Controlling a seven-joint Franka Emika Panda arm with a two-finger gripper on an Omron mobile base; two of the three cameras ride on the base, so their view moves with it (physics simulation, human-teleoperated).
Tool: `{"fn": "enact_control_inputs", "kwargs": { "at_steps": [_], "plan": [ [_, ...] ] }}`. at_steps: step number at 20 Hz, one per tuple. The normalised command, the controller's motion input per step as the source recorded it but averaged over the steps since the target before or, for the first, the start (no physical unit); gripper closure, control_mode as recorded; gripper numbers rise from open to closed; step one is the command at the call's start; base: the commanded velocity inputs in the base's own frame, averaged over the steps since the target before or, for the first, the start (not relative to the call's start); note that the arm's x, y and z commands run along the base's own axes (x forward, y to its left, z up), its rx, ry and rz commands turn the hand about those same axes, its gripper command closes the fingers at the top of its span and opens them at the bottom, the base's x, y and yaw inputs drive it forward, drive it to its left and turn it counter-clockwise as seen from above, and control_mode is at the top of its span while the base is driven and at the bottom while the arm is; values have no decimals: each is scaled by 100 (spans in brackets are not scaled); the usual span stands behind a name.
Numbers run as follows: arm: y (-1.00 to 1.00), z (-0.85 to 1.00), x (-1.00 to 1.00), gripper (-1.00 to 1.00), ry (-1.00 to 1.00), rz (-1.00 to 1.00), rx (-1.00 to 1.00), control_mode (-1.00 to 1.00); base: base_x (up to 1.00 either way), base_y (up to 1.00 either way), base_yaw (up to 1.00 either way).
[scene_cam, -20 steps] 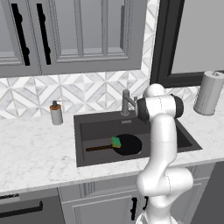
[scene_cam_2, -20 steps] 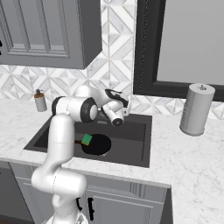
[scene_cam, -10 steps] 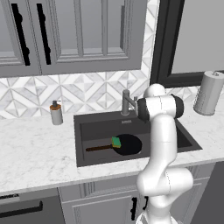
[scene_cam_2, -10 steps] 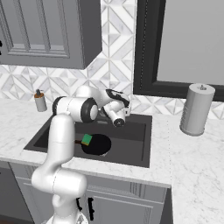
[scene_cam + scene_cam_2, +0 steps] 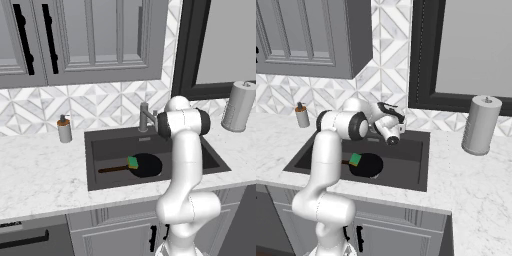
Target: Pick the pan and sponge and place them into the sink. Then turn on the water.
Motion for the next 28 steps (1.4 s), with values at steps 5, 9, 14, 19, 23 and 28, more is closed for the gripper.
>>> {"fn": "enact_control_inputs", "kwargs": {
  "at_steps": [5,9,14,19,23,28],
  "plan": [
    [-99,0,12,-100,0,0,8,-100,0,0,0],
    [-100,0,15,-100,0,0,12,-100,0,0,0],
    [-100,0,23,-100,0,0,14,-100,0,0,0],
    [-100,0,25,-100,0,0,17,-100,0,0,0],
    [-100,0,23,-100,0,0,17,-100,0,0,0],
    [-100,0,23,-100,0,0,18,-100,0,0,0]
  ]
}}
